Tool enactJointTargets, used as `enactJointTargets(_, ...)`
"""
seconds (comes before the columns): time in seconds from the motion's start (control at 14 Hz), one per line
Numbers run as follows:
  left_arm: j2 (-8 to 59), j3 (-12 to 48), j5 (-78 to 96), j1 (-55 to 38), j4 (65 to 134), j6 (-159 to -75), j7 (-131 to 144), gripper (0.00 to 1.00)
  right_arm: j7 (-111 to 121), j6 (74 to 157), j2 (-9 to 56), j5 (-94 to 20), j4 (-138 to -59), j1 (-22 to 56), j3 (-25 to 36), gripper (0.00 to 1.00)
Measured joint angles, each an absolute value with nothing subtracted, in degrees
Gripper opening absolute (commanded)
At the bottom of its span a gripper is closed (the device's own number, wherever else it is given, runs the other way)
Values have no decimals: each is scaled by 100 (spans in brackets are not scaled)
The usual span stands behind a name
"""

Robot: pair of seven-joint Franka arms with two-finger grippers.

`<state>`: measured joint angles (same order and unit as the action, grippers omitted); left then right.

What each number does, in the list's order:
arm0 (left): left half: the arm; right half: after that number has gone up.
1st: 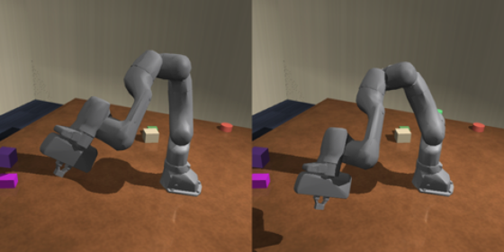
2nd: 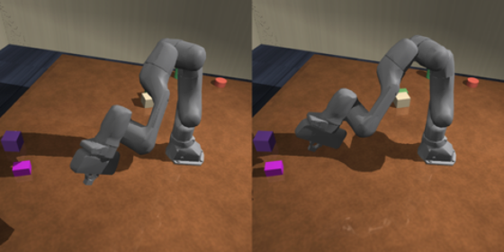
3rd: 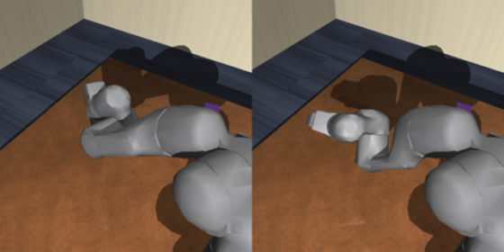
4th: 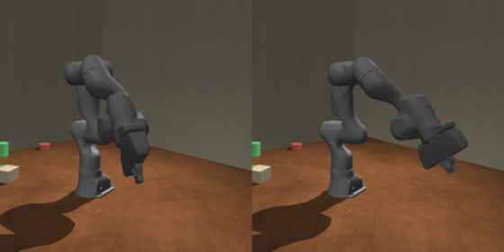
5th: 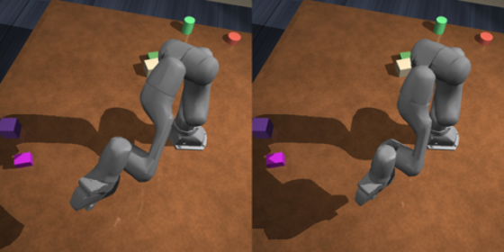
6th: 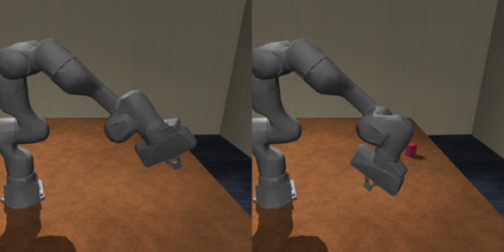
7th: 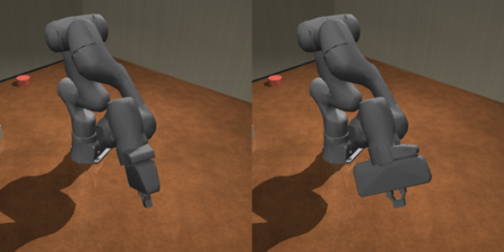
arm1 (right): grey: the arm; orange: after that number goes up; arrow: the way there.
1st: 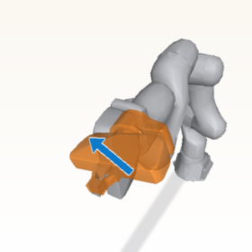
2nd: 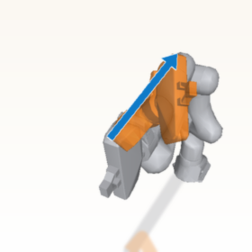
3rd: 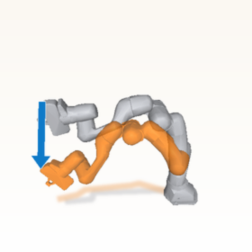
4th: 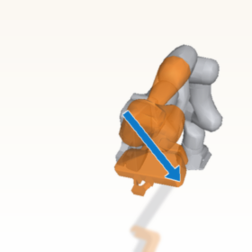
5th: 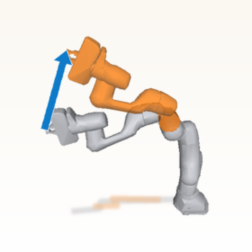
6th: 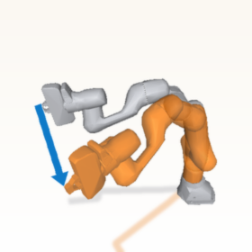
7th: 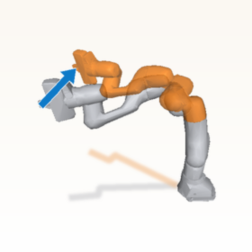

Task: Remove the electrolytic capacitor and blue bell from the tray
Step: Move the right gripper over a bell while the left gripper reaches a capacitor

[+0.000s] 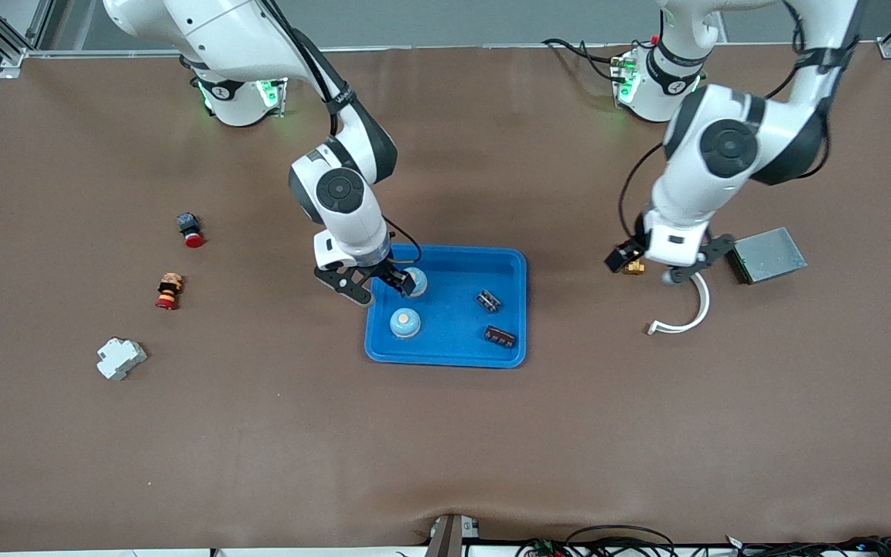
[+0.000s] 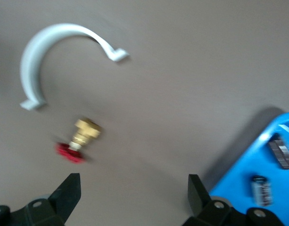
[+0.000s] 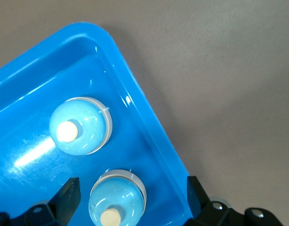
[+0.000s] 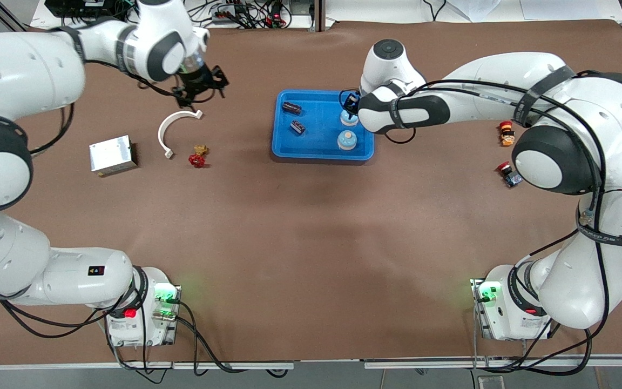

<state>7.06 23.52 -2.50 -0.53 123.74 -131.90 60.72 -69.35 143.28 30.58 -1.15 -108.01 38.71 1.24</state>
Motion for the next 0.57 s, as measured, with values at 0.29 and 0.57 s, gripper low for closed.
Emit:
enactJointTargets(0.29,1375,2372,-356,-528,12289,-14025,7312,89,-7198,14329,3382,-115,-10531,4046,123,100)
enactJointTargets(0.57,2199,2376,-1165,-980,11555,-14169,8862,70,-7269,14329,3571,-115,-10405,4093,124,100)
